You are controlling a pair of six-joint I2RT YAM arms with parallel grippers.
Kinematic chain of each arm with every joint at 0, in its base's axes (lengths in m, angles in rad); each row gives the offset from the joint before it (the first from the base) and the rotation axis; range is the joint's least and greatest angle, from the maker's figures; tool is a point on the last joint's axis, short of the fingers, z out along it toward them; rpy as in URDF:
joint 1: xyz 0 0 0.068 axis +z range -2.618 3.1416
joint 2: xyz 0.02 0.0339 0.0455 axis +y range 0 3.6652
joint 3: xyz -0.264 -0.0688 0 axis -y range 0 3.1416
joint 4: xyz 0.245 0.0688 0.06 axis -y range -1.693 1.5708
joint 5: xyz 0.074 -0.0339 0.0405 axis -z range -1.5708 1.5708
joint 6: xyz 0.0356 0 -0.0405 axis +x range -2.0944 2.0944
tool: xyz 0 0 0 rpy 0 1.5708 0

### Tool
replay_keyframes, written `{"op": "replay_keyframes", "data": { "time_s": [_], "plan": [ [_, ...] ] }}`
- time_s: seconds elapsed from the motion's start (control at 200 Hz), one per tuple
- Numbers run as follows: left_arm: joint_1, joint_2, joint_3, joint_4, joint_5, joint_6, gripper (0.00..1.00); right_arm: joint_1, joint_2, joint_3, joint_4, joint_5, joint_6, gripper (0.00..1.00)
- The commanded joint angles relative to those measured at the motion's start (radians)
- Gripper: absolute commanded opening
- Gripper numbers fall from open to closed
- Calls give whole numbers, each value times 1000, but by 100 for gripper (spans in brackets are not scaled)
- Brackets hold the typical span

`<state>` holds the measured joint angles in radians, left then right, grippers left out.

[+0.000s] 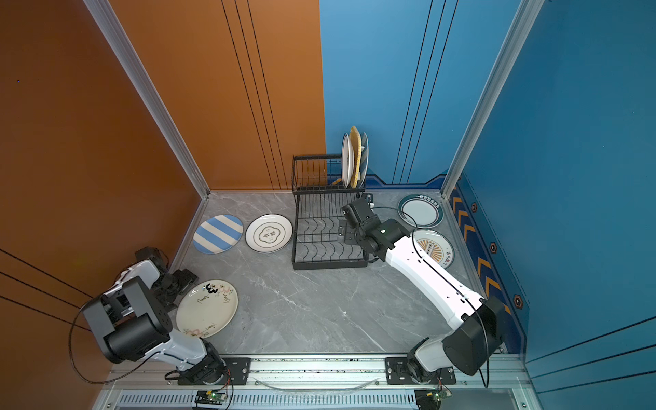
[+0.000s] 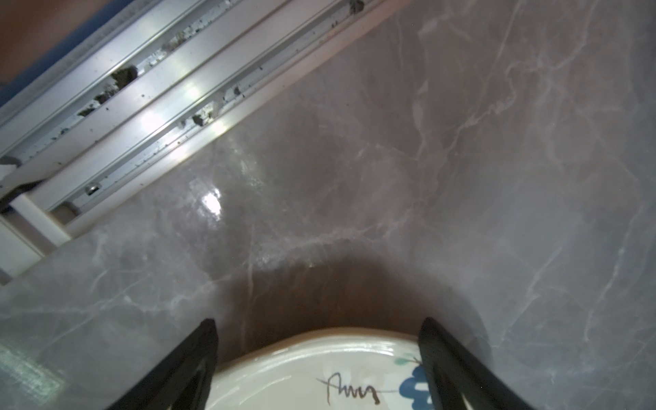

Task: Load plates into a dish rack
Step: Move the plate to the bottom-center of the table.

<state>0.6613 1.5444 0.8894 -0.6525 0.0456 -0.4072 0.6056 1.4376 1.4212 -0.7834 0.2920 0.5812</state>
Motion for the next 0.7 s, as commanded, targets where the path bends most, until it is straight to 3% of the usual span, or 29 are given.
{"op": "replay_keyframes", "data": {
  "time_s": [0.0, 0.696],
  "plan": [
    [5, 41, -11, -15, 36, 18, 89, -19, -32, -12, 6, -10, -7, 100],
    [-105, 74, -26, -29, 129, 22, 88, -25, -70, -47, 10, -7, 18, 100]
  ]
}}
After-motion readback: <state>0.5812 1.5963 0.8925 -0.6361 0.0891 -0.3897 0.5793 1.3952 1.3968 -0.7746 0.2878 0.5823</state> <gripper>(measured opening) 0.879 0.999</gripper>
